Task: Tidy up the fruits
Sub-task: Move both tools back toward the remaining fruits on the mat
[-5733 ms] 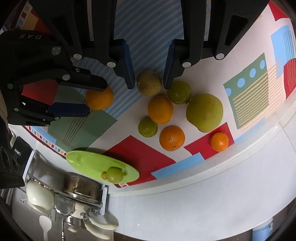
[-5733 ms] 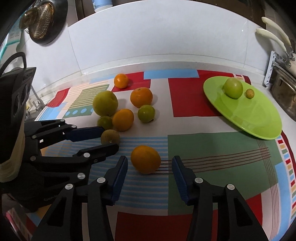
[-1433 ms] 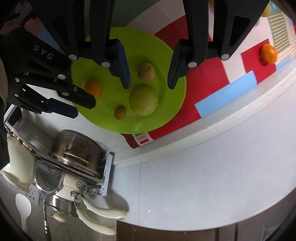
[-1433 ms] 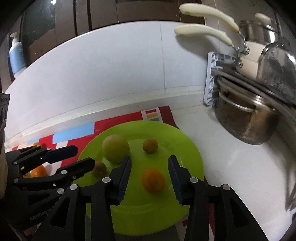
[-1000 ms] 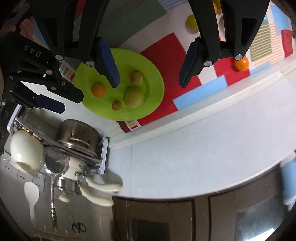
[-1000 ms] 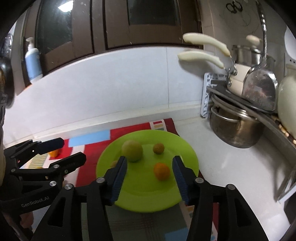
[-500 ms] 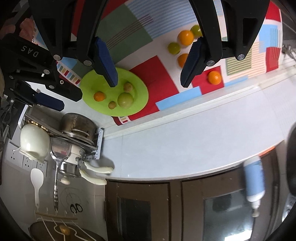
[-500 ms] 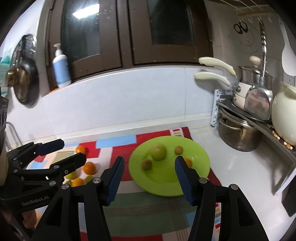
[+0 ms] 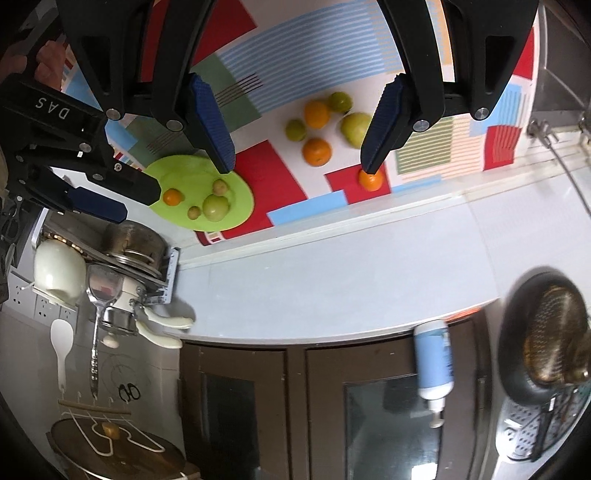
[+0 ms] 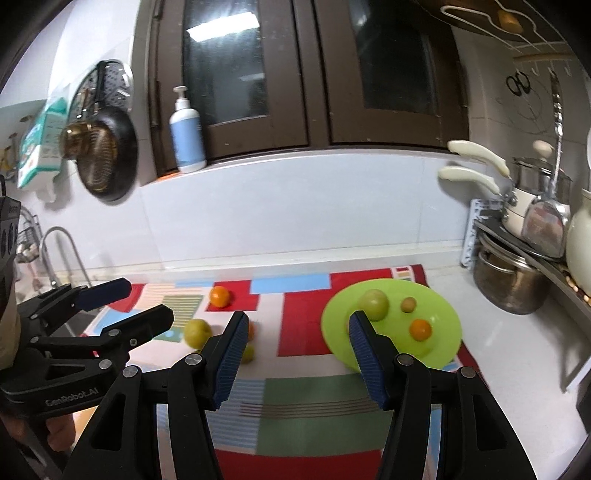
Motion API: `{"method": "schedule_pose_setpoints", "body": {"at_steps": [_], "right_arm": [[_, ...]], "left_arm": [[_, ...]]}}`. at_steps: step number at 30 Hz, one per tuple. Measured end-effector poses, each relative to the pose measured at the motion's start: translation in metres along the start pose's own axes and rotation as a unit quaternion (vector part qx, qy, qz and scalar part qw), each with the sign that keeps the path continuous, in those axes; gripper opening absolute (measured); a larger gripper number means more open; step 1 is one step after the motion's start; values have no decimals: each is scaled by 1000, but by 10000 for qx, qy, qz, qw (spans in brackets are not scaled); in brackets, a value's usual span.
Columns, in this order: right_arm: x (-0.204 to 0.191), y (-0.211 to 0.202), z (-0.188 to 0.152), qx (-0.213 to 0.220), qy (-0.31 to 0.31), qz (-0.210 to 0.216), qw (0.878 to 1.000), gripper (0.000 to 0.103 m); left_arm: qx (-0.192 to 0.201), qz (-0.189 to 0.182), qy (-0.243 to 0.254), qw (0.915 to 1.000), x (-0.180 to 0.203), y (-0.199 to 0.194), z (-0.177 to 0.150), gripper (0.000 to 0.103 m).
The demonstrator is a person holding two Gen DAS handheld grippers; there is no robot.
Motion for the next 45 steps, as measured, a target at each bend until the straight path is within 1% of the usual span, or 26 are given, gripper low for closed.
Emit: {"method": "schedule_pose_setpoints", "body": {"at_steps": [10,19,23,27,31,37,45], "right_arm": [[-37,-1,2,80,-287,319,9990,57],[-59,10,0,4,-489,453,9978,57],[-64,19,-5,-104,-600,484,9970,57],[-67,30,-11,-237,-719,532,9957,57],[-70,45,-17,-383,-873,596,9937,57],[-72,70,-26,-625,-1056,660,9902,57],[-74,105,-47,-1071,-1244,825,9830,57]], "left_arm": [[3,219,-109,9997,-28,-17,-15,70],[-61,321,-90,9994,-43,-13,-25,70],[-100,339,-58,9994,-47,-5,-31,70],[-144,283,-9,9995,-49,4,-35,70],[-218,307,141,9992,-50,17,-41,70],[-501,260,201,9982,-55,41,-57,70],[-877,166,198,9958,-58,75,-79,70]]}}
Point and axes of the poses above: each gripper's, at about its wrist camera, not at the fingertips, and y roughly the way its jaws point, x to its right, z to its top, the point moved 8 cm from there along y, roughly the way its jaws point, and after that the axes turned 4 degrees about -y, right-handed, at the moved point
